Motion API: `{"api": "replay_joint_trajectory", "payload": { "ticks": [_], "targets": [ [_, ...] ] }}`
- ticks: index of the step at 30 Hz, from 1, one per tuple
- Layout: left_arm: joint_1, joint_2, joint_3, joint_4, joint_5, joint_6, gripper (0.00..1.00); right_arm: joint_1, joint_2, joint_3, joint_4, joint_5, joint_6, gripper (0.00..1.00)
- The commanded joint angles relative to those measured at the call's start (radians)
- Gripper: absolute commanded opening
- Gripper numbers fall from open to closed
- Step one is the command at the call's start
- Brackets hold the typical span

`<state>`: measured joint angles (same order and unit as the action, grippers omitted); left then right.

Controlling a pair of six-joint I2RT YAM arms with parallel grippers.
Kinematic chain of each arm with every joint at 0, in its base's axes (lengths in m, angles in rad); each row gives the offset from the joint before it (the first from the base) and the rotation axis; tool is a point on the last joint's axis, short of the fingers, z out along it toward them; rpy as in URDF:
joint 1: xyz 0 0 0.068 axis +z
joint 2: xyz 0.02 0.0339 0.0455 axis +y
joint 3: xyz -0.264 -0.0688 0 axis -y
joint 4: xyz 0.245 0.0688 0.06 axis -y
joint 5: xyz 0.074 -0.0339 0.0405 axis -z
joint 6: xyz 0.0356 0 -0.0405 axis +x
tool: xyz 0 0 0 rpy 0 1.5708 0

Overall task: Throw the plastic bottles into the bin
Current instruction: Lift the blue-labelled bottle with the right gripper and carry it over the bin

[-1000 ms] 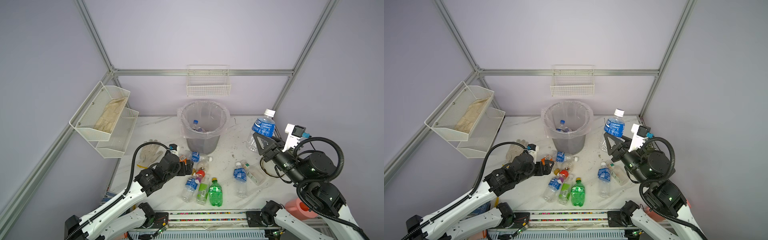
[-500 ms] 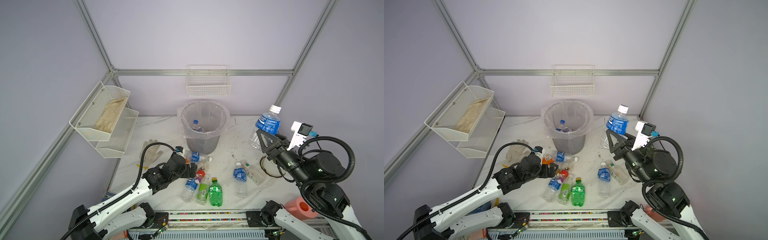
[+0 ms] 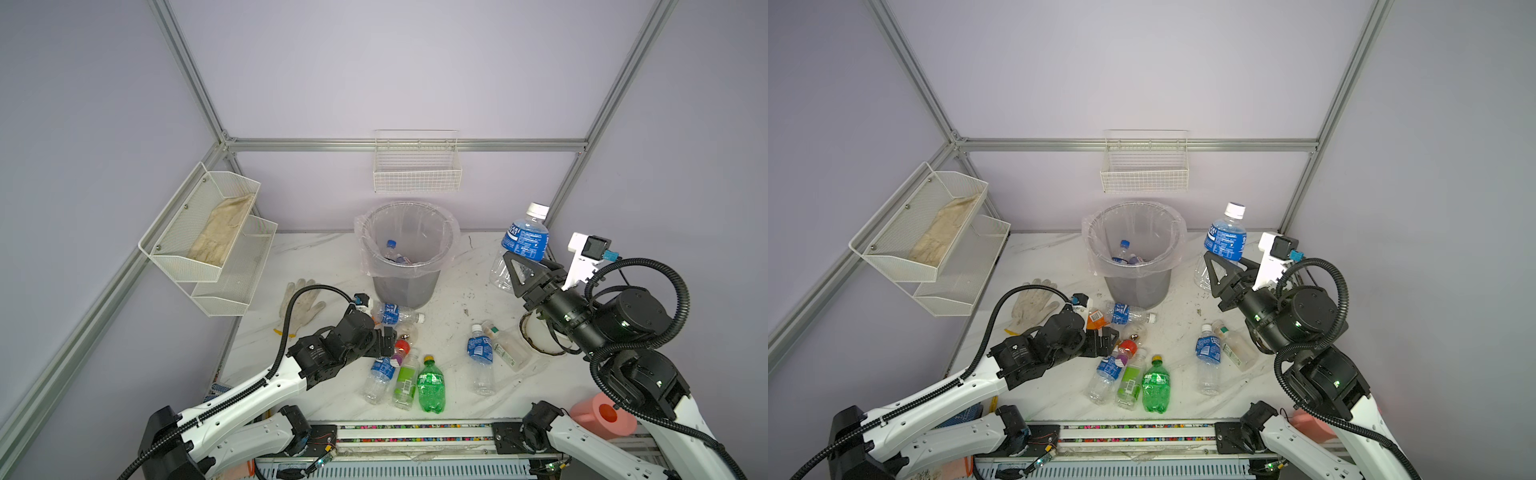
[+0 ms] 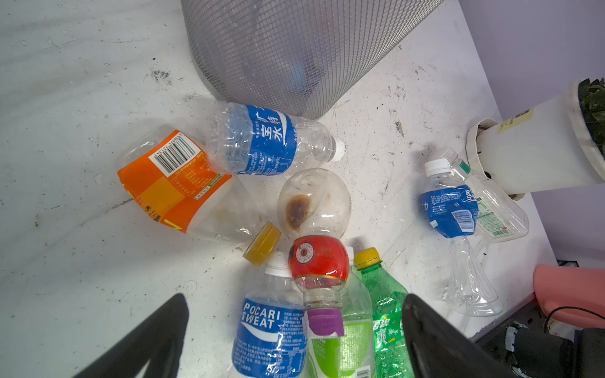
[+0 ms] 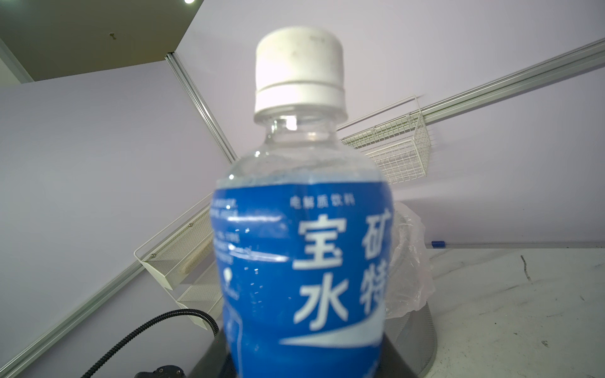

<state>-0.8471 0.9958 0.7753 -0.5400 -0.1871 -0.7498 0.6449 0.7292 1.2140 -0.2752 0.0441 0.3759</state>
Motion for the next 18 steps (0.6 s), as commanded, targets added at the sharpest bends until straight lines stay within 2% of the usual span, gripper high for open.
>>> {"api": "replay_joint_trajectory", "payload": {
  "ticks": [1,9,15,16,18],
  "targets": [
    [-0.009,-0.008,-0.035,0.022,-0.015,-0.016,1.00,-0.004,0.024,0.024,0.056,-0.011,-0.018,0.35],
    [-0.020,-0.020,-0.028,0.021,-0.023,-0.015,1.00,-0.004,0.213,0.129,0.086,-0.050,-0.020,0.37],
    [-0.033,-0.035,-0.022,0.014,-0.032,-0.022,1.00,-0.003,0.558,0.368,-0.023,-0.103,-0.046,0.42],
    [-0.035,-0.037,-0.021,0.013,-0.034,-0.023,1.00,-0.003,0.629,0.420,-0.061,-0.098,-0.053,0.50],
    [-0.036,-0.041,-0.014,0.003,-0.035,-0.021,1.00,-0.004,0.755,0.513,-0.136,-0.084,-0.052,0.90]
  ]
}}
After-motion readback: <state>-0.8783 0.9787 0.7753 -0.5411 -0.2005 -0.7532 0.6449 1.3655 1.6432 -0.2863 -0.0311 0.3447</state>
